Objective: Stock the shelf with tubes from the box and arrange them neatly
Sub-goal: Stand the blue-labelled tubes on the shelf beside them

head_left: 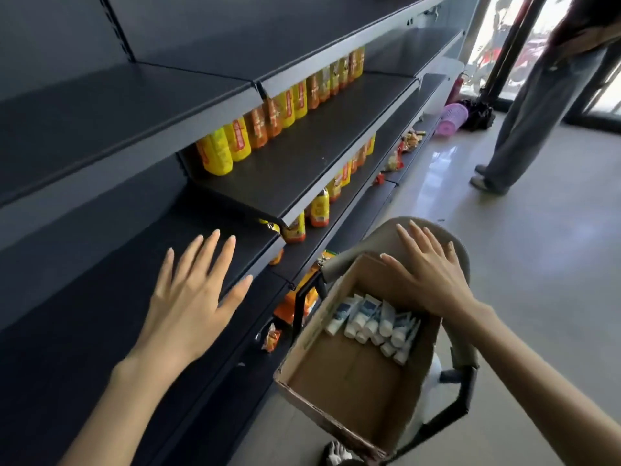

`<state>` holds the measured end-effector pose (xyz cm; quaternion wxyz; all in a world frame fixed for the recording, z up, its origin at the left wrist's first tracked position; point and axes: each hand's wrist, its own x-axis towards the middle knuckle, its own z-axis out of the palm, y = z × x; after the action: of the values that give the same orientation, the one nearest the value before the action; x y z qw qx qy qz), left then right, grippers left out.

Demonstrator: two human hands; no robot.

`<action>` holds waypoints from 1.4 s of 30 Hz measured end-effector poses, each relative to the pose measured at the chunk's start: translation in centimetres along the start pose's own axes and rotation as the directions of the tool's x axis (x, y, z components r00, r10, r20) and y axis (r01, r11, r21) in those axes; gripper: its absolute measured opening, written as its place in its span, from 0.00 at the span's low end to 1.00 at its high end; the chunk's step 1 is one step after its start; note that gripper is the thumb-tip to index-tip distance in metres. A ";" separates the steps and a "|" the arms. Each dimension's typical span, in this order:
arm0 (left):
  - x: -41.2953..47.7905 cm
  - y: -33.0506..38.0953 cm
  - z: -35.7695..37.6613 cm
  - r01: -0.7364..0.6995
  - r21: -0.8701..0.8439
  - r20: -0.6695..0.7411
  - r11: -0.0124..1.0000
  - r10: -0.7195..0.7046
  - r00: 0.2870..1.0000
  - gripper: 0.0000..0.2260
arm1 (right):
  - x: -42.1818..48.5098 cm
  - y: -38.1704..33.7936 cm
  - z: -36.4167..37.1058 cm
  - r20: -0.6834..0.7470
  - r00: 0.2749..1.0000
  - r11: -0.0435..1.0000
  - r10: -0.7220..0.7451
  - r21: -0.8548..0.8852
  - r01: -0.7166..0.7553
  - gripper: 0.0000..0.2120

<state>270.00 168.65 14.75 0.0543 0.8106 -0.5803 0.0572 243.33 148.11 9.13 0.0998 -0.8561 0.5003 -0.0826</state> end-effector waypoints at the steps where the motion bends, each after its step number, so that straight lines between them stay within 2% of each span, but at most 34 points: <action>1: 1.0 0.5 1.1 0.005 0.001 0.027 1.000 -0.005 1.000 0.34 | 0.2 1.2 0.6 0.018 1.000 1.000 0.019 0.001 -0.019 0.34; 5: 4.4 2.6 5.2 0.020 0.002 0.145 1.000 -0.020 0.989 0.36 | 0.5 5.1 3.8 0.107 0.990 0.996 0.091 -0.020 -0.089 0.34; 8: 5.7 4.0 8.0 0.016 -0.017 0.224 1.000 -0.012 0.975 0.33 | 0.3 7.1 6.8 0.173 0.976 0.992 0.129 -0.032 -0.126 0.34; 18: 8.2 5.8 19.2 -0.085 -0.001 0.488 0.996 0.074 0.870 0.37 | 0.6 9.5 19.9 0.388 0.894 0.962 0.226 0.053 -0.266 0.32; 21: 8.7 6.5 22.5 -0.078 -0.042 0.530 0.996 0.088 0.843 0.38 | 1.5 10.2 23.7 0.435 0.856 0.938 0.280 0.067 -0.341 0.32; 25: 8.8 7.3 25.9 -0.034 -0.141 0.558 0.989 0.108 0.823 0.34 | 2.6 11.7 28.2 0.494 0.768 0.854 0.407 0.091 -0.512 0.33; 29: 8.6 7.6 28.1 -0.012 -0.193 0.565 0.981 0.121 0.816 0.33 | 3.7 13.2 31.8 0.475 0.742 0.809 0.474 0.099 -0.580 0.34; 31: 8.7 7.6 28.8 0.010 -0.224 0.561 0.974 0.121 0.819 0.33 | 4.4 13.9 33.2 0.468 0.709 0.743 0.527 0.150 -0.652 0.35; 34: 9.1 7.6 29.8 0.030 -0.270 0.545 0.962 0.127 0.829 0.32 | 5.3 14.9 35.1 0.487 0.617 0.584 0.619 0.240 -0.775 0.35; 38: 9.4 7.8 30.3 0.044 -0.323 0.523 0.945 0.139 0.841 0.31 | 6.0 15.8 37.1 0.548 0.421 0.243 0.722 0.369 -0.897 0.30; 42: 9.2 8.0 30.4 0.047 -0.374 0.492 0.926 0.155 0.856 0.28 | 6.3 16.2 38.0 0.551 0.338 0.098 0.763 0.418 -0.903 0.26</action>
<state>266.26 152.81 -13.66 0.0491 0.7539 -0.5966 -0.2707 241.98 138.22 -31.48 0.4769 -0.3173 0.8134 -0.1008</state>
